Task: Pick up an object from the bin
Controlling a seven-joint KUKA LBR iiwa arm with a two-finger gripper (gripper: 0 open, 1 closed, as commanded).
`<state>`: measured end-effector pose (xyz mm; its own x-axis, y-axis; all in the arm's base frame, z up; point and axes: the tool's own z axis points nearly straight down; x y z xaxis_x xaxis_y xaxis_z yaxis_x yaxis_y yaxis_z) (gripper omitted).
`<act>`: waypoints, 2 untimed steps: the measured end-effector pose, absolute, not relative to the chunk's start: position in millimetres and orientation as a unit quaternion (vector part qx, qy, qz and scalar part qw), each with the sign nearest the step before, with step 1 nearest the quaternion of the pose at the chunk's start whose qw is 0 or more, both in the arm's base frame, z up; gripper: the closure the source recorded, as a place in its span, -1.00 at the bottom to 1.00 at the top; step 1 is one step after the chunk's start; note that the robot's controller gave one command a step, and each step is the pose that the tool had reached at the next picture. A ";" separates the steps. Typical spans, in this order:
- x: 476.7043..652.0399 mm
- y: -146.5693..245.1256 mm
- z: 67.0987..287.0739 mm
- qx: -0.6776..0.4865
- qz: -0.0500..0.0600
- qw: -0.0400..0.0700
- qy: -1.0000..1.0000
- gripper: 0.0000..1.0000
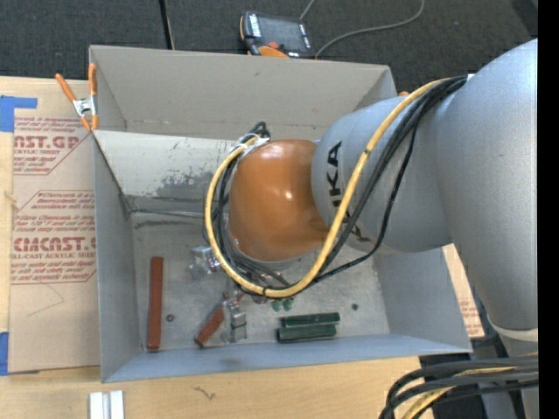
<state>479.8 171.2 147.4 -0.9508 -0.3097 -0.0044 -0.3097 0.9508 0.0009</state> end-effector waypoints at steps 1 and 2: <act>497.8 73.4 67.5 -0.231 -0.001 -0.001 0.973 -1.00; 533.7 -16.0 69.8 -0.240 -0.002 0.001 0.971 -1.00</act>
Offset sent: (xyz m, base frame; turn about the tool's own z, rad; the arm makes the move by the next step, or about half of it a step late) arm 0.0182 -0.0945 -0.0774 -0.1562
